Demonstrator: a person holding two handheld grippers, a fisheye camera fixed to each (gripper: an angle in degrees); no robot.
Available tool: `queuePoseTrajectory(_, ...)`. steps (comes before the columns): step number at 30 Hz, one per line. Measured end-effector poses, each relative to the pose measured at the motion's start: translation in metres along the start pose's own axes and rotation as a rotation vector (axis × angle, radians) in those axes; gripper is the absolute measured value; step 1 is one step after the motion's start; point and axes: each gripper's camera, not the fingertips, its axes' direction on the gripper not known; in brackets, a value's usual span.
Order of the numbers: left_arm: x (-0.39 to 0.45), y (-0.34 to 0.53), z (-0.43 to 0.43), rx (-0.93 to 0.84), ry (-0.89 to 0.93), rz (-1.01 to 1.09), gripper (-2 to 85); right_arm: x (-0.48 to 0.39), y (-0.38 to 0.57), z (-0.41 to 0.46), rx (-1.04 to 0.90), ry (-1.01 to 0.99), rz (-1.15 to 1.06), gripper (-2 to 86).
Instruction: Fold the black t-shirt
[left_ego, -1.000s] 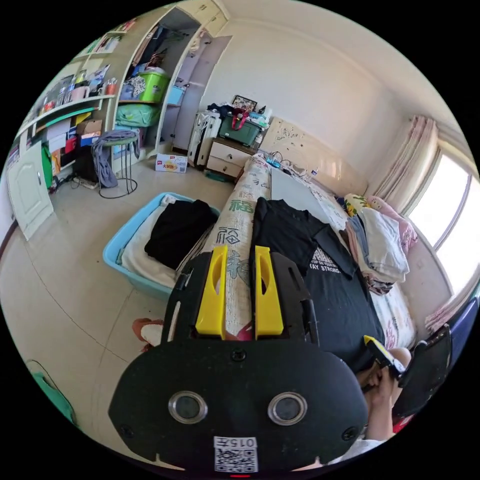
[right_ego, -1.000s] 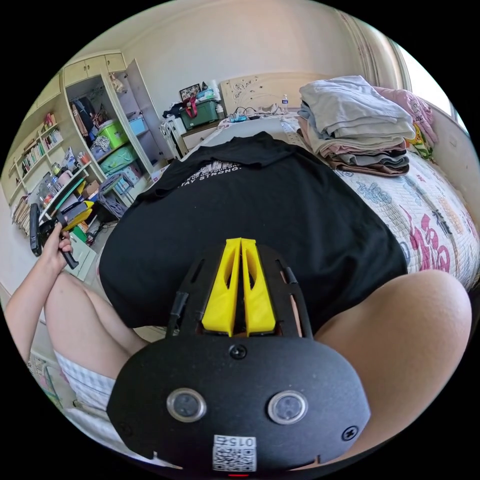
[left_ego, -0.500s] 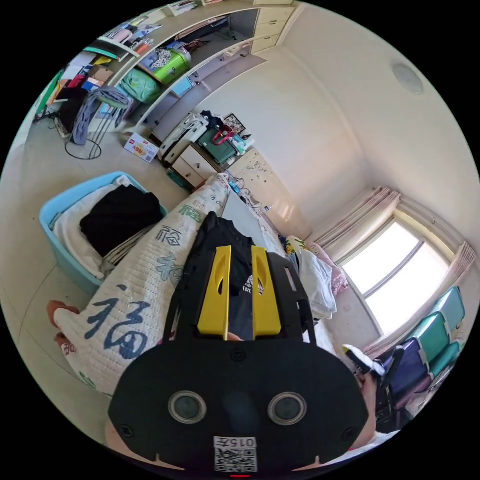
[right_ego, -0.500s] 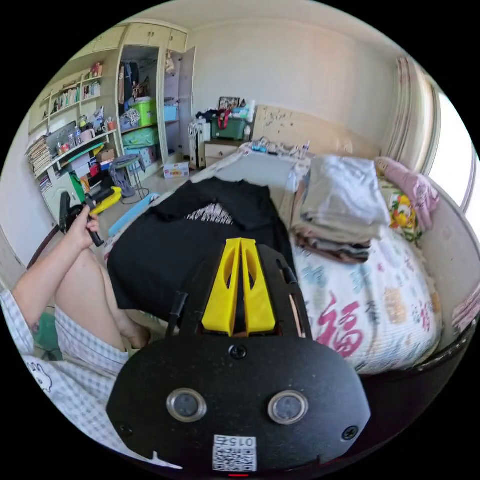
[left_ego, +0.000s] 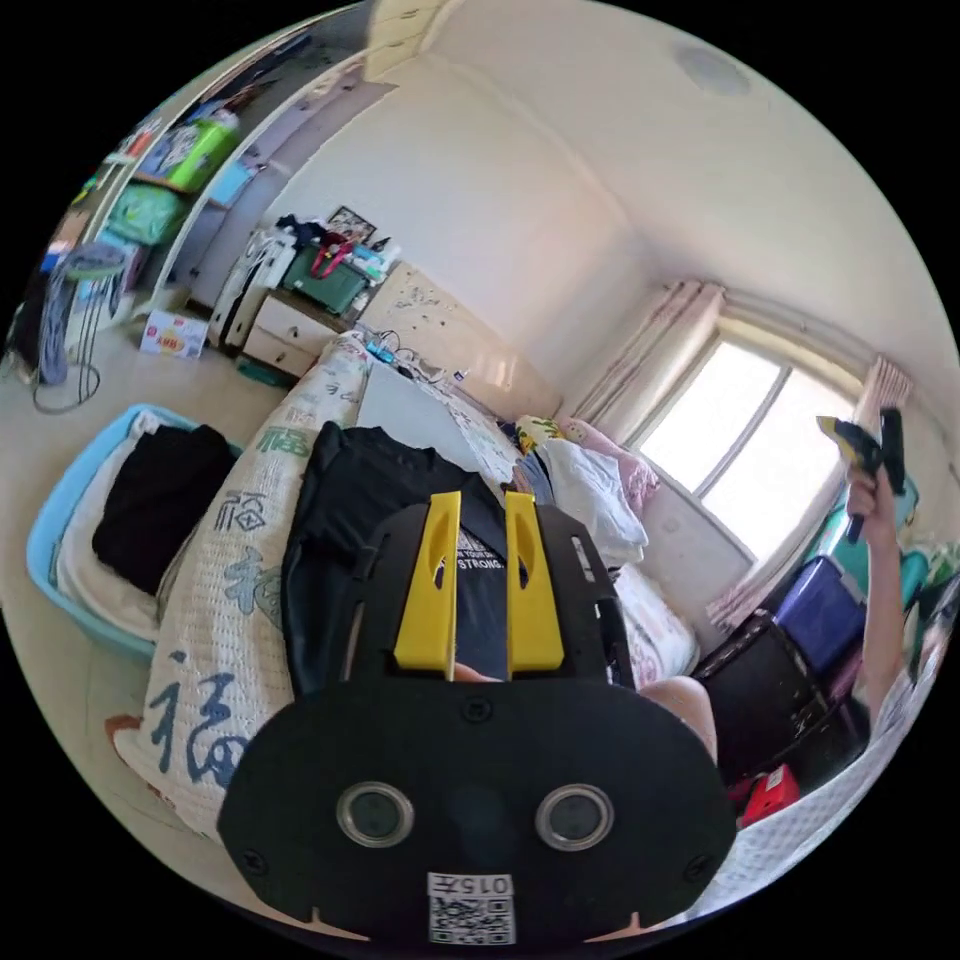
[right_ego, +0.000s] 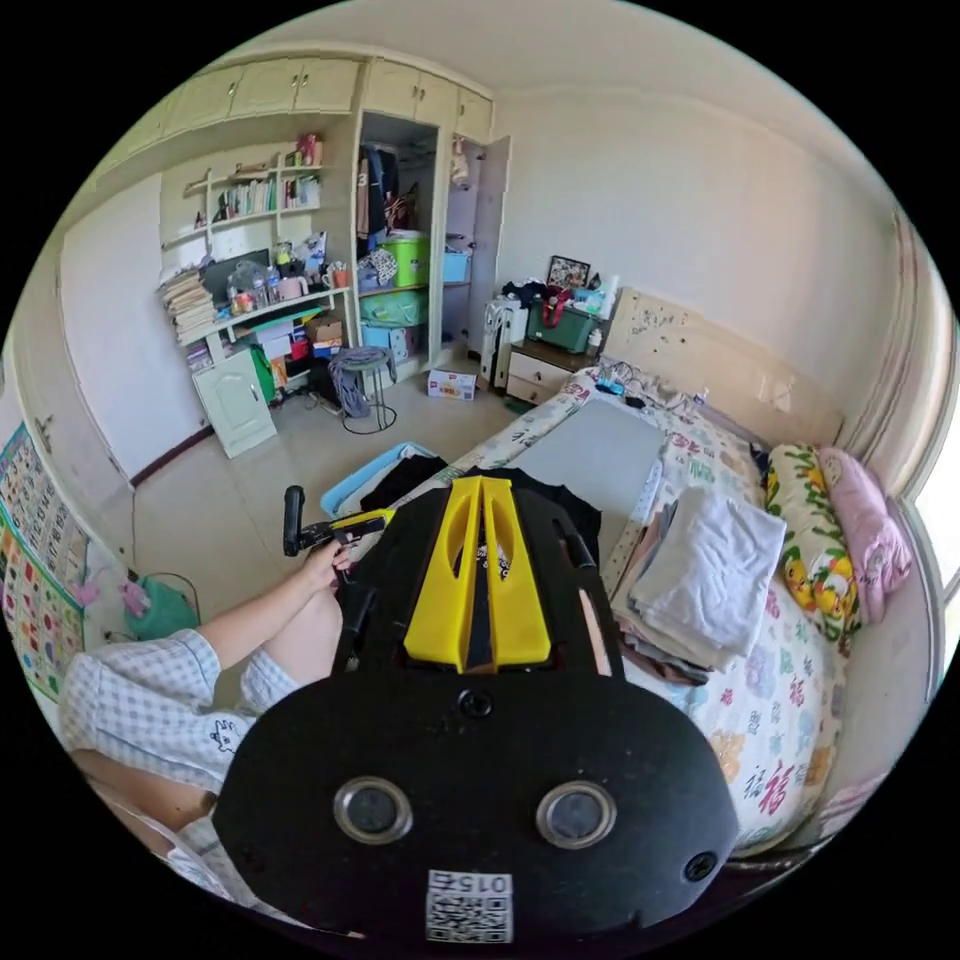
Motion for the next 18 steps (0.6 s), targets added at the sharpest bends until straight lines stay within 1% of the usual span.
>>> queuePoseTrajectory(2,0.015,-0.01,0.003,-0.008,-0.038,0.07,8.1,-0.031,-0.034,0.052,-0.029,0.029,-0.076,-0.6)
queuePoseTrajectory(3,0.018,-0.014,0.004,-0.002,-0.046,0.077,8.2,-0.037,-0.041,0.067,-0.041,0.034,-0.089,-0.6)
queuePoseTrajectory(4,0.021,-0.023,0.005,0.017,-0.049,0.071,8.5,-0.047,-0.055,0.1,-0.07,0.036,-0.097,-0.6)
queuePoseTrajectory(7,0.029,-0.058,0.011,0.052,0.009,0.069,8.9,-0.061,-0.074,0.19,-0.114,-0.038,-0.115,-0.6)
queuePoseTrajectory(8,0.033,-0.074,0.017,0.035,0.011,0.08,8.9,-0.061,-0.075,0.231,-0.128,-0.055,-0.108,-0.6)
queuePoseTrajectory(9,0.035,-0.081,0.02,0.022,0.004,0.094,8.9,-0.059,-0.075,0.253,-0.14,-0.06,-0.101,-0.6)
queuePoseTrajectory(11,0.042,-0.106,0.037,-0.021,-0.073,0.175,9.0,-0.045,-0.063,0.35,-0.212,-0.075,-0.05,-0.6)
queuePoseTrajectory(12,0.042,-0.11,0.042,-0.033,-0.102,0.187,9.0,-0.04,-0.058,0.374,-0.232,-0.087,-0.034,-0.6)
queuePoseTrajectory(14,0.031,-0.124,0.069,-0.098,-0.191,0.207,9.4,-0.021,-0.03,0.472,-0.309,-0.155,0.008,-0.5)
queuePoseTrajectory(15,0.026,-0.126,0.077,-0.119,-0.2,0.211,9.6,-0.018,-0.021,0.496,-0.328,-0.167,0.012,-0.4)
queuePoseTrajectory(16,0.017,-0.128,0.093,-0.177,-0.207,0.221,9.9,-0.01,-0.003,0.542,-0.359,-0.181,0.025,-0.3)
queuePoseTrajectory(17,0.009,-0.133,0.113,-0.278,-0.199,0.209,10.3,-0.002,0.015,0.588,-0.389,-0.185,0.049,0.0)
queuePoseTrajectory(18,0.006,-0.136,0.123,-0.348,-0.183,0.22,10.4,0.002,0.023,0.612,-0.409,-0.187,0.065,0.1)
